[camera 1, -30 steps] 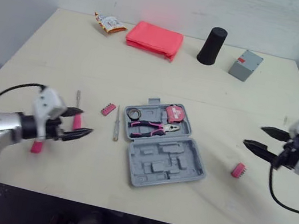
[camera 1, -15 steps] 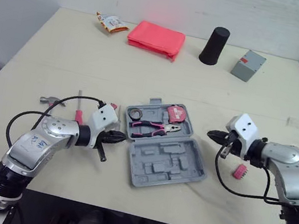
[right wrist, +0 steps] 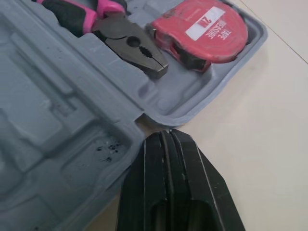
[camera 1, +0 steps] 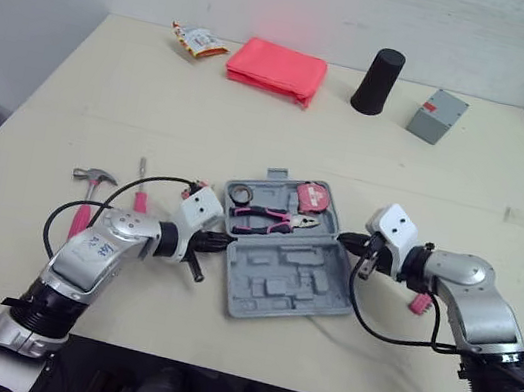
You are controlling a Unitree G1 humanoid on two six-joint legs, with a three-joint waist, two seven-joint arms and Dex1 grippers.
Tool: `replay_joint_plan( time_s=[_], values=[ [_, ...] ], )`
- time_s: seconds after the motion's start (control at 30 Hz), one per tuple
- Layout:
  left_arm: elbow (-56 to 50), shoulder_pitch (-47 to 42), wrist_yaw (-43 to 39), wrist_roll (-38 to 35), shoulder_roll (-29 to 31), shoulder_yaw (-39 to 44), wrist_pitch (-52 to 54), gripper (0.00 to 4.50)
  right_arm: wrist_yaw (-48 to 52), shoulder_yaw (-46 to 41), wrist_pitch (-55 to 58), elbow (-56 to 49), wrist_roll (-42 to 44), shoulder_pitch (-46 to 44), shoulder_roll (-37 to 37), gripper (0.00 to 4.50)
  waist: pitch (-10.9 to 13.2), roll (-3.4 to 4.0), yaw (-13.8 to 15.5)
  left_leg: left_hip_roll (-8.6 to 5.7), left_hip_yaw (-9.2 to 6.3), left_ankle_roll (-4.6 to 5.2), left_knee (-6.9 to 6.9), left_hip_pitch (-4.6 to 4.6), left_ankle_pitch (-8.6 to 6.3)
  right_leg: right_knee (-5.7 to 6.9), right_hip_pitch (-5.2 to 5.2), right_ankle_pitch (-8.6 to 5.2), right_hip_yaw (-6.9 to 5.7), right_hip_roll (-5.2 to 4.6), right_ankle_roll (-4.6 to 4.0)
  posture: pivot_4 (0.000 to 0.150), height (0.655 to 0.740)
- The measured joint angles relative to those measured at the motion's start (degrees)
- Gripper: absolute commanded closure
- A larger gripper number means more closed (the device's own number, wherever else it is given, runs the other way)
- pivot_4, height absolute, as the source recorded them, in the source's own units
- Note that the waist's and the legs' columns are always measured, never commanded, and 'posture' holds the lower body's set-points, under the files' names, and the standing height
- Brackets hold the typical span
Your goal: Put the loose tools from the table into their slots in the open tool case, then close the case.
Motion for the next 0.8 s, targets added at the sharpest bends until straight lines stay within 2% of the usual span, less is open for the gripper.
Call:
replay_joint_plan(
  time_s=[0.17,0.43,0.8],
  values=[
    [1.8,-0.2,-1.7,1.4,-0.4,-0.2,-3.0,4.43,1.3,-1.6,2.0,-4.8,0.9,4.0,-1.5,4.5,0.0,0.0,0.2,0.0,-0.01,0.0,-0.01,0.0,0.0,-0.01,0.01,-0.01,-0.01,-0.01,0.01,0.15,0.7348],
    [1.2,1.8,-8.4,3.7,3.8,-1.7,-9.7,4.43,6.1,-5.0,9.2,-18.3,8.0,15.9,-5.6,4.5,0.0,0.0,0.0,0.0,-0.01,-0.02,-0.09,0.01,-0.01,-0.03,0.03,-0.03,0.0,-0.02,-0.01,0.15,0.7348],
    [-2.8,5.1,-9.3,4.1,4.1,-1.8,-9.7,4.43,5.4,-7.0,11.2,-21.3,9.2,19.8,-6.1,4.5,0.0,0.0,0.1,0.0,-0.03,-0.01,-0.17,0.01,-0.02,-0.16,0.07,-0.03,0.0,-0.02,-0.01,0.15,0.7348]
  ],
)
